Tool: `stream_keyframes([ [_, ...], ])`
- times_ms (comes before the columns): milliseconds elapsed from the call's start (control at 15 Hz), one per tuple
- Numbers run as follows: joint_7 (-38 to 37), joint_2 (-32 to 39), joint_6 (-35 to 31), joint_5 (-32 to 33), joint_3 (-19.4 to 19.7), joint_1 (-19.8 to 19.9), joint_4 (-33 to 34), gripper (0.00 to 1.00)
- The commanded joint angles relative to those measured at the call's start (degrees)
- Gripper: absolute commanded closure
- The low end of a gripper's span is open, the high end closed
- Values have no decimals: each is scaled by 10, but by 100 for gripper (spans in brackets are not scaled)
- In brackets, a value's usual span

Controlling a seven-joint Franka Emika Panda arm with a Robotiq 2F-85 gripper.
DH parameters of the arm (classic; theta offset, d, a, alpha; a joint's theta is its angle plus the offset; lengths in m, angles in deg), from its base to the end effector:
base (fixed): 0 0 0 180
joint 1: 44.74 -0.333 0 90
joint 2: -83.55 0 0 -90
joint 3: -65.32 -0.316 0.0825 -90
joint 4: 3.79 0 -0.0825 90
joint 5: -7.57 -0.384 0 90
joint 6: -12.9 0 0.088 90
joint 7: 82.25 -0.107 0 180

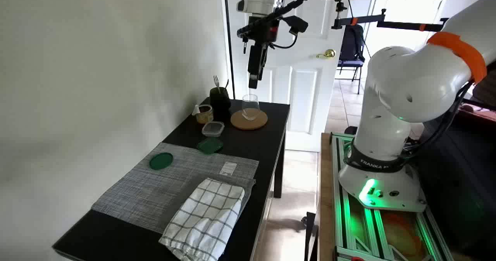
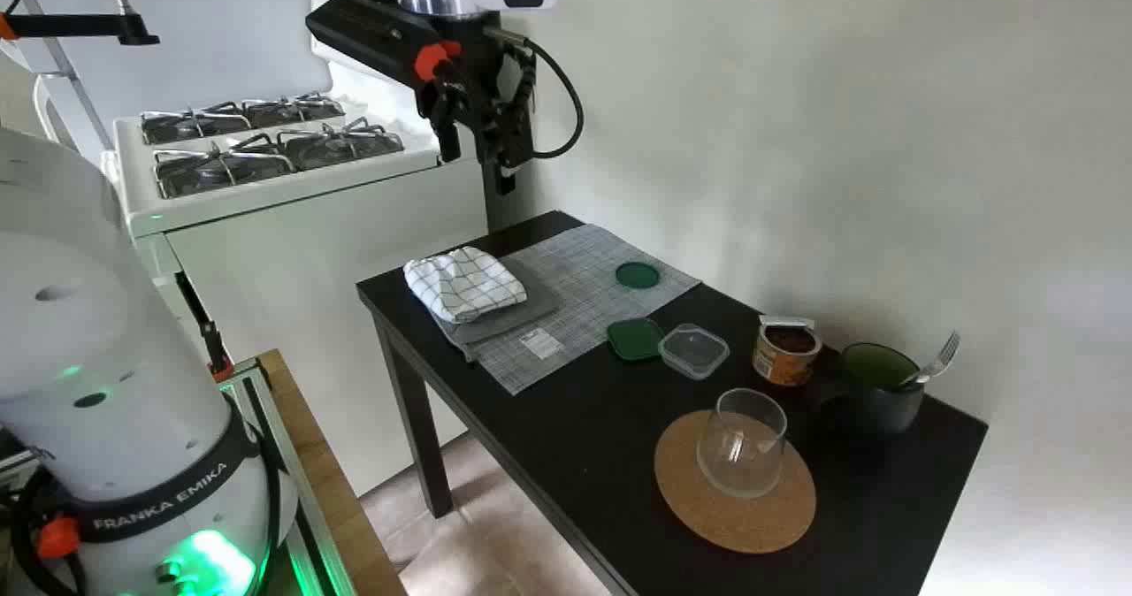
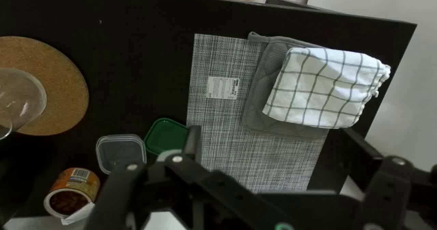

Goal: Lift the green round lid from the table mat and put it on the coffee can

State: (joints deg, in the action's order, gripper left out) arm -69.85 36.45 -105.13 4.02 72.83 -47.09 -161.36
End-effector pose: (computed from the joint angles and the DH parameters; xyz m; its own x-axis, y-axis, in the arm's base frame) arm 0.3144 -0.0237 0.4555 0.9803 0.1247 0.1531 0.1441 -0.9819 -0.1232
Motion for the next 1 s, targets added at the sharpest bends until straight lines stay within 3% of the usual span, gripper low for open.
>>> stream_keyframes([
  [0, 2, 0, 2, -3, -3, 3, 1, 0],
  [667, 2, 0, 2, -3, -3, 3, 1, 0],
  [933, -80, 57, -110, -30, -24, 10, 1, 0],
])
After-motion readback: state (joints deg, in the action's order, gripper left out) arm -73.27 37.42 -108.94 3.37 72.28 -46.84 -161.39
